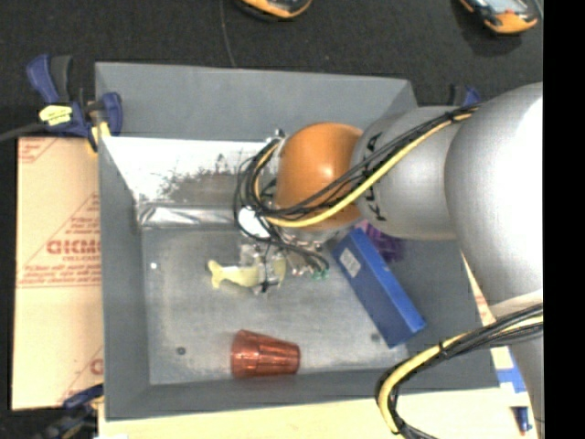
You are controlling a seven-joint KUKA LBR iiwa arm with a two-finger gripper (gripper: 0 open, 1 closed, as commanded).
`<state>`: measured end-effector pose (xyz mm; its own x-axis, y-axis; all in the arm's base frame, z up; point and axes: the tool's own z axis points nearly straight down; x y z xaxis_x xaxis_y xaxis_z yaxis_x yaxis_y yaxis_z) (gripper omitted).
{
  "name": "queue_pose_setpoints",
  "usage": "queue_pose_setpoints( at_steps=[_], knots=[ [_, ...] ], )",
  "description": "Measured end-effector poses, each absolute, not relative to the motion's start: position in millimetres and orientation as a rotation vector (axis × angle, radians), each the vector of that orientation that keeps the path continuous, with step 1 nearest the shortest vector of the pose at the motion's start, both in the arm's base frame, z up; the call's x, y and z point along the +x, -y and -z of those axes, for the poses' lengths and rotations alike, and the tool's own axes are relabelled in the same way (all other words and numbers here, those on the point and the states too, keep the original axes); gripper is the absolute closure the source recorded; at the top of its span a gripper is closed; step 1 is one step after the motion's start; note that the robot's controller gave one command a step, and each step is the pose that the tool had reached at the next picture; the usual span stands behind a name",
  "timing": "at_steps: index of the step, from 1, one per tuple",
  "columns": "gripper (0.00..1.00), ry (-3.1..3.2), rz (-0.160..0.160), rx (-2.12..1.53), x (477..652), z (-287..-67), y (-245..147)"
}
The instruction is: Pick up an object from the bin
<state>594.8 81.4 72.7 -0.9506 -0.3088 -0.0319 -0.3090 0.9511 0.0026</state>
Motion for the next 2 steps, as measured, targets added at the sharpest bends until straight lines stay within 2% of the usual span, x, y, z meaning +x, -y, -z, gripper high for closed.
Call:
queue_pose_setpoints(
  at_steps=[1, 2],
  knots=[
    [1.00, -3.088, -0.019, -0.425, 599.8, -144.6, -68.8],
    [1.00, -3.062, -0.018, -0.593, 601.1, -221.2, -75.2]
  ],
)
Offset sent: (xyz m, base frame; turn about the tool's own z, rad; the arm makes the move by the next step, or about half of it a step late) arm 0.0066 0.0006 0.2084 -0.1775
